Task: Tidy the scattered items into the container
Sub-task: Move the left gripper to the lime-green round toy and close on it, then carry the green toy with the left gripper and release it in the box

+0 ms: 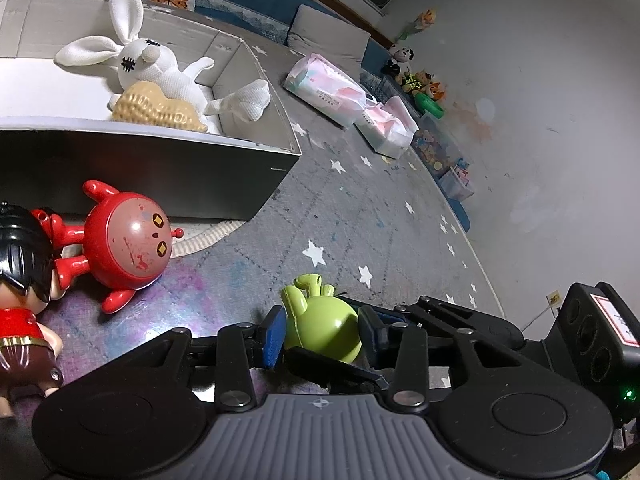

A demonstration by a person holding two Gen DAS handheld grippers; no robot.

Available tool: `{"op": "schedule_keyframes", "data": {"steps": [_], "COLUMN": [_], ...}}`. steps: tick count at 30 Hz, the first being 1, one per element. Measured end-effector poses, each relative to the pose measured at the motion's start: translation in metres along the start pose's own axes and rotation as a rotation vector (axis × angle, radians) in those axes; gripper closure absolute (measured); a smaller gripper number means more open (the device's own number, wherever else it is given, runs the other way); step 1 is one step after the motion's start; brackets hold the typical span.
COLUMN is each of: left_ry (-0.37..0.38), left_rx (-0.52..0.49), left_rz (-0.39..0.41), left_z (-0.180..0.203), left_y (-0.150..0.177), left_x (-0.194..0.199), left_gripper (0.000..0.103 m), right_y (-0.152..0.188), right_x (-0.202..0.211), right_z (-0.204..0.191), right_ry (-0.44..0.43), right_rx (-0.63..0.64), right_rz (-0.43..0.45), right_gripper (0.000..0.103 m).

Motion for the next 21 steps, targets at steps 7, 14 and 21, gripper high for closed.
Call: {"op": "schedule_keyframes", "data": {"steps": [7,14,21], "left_ry": [-0.009,-0.003,0.001], "left_rx": [-0.016,-0.010,-0.050], "left_rz": [0.012,0.039,0.143], "left_z": [0.005,0.005,0.019], "left_y": [0.001,-0.003,-0.026], "left_x": [0.004,0.015,0.046], "left_gripper": [0.062,0.062,0.062], "right_y": [-0.005,-0.011,-0.045], "right_x": [0.004,0.007,0.021], "right_z": [-0.003,-0.007,-0.018], "right_ry": [-0.006,-0.012,-0.012], "right_rx": [0.019,0.033,0.098], "right_rz": [-0.001,0.017,0.102], "right_gripper": [0.054,0.054,0.054]}}
Point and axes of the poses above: each gripper's, at about its wrist camera, not at the fingertips, and x roughly against the way its jaws point, z to its right, y to its underside, the point moved 2 cm from there along -x, roughly the way its jaws point, and after that the axes turned 10 degrees about y, right-handed, at the moved point
